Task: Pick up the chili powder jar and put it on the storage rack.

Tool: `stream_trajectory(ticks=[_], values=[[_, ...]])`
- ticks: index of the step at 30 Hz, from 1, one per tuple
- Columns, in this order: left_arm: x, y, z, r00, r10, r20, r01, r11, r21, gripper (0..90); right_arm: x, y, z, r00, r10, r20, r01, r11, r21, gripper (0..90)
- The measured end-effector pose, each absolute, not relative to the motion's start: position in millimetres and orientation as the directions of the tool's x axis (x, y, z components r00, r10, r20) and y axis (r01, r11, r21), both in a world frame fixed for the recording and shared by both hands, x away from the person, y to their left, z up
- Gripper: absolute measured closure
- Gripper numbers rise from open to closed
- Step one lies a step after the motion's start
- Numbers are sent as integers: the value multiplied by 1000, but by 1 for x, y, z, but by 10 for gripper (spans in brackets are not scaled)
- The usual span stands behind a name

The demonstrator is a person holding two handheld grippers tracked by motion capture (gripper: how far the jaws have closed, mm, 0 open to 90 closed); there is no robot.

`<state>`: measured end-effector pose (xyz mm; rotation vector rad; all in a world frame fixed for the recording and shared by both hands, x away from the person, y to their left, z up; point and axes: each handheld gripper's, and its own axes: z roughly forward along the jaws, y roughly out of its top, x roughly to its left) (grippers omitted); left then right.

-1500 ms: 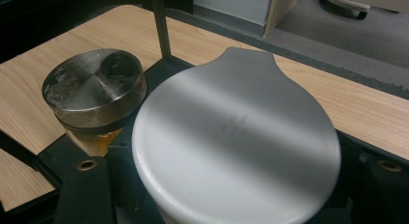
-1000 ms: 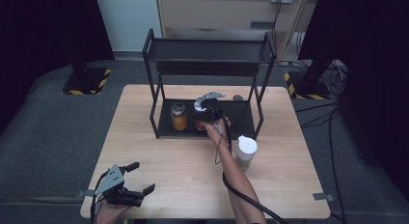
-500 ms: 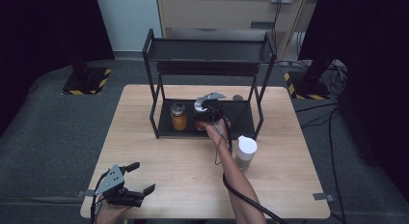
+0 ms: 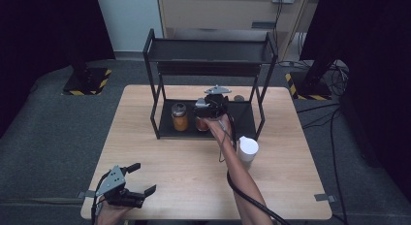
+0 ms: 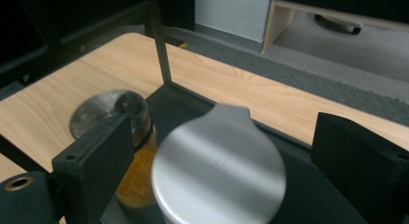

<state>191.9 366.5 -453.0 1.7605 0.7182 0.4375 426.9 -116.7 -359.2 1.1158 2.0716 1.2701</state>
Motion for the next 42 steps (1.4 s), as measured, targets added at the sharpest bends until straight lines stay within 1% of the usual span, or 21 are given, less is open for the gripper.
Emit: stream_trajectory(ticks=[4, 17, 25, 34, 37, 42], values=[[192, 366, -453, 746, 663, -62, 246, -187, 951, 12, 425, -120, -347, -571, 820, 36, 394, 234, 889, 73], [192, 366, -453, 746, 662, -63, 247, -188, 951, 12, 408, -127, -297, -644, 764, -32, 319, 306, 897, 70], [192, 366, -453, 747, 662, -63, 248, -188, 950, 13, 394, -133, -272, -682, 729, -55, 266, 317, 910, 76], [192, 366, -452, 746, 663, -63, 248, -188, 950, 13, 378, -144, -252, -714, 696, -82, 213, 327, 921, 82], [192, 366, -452, 746, 663, -64, 248, -188, 950, 13, 371, -154, -250, -726, 684, -72, 205, 315, 927, 82], [192, 366, -453, 746, 663, -65, 249, -187, 950, 12, 354, -173, -248, -738, 669, -89, 181, 323, 929, 81]])
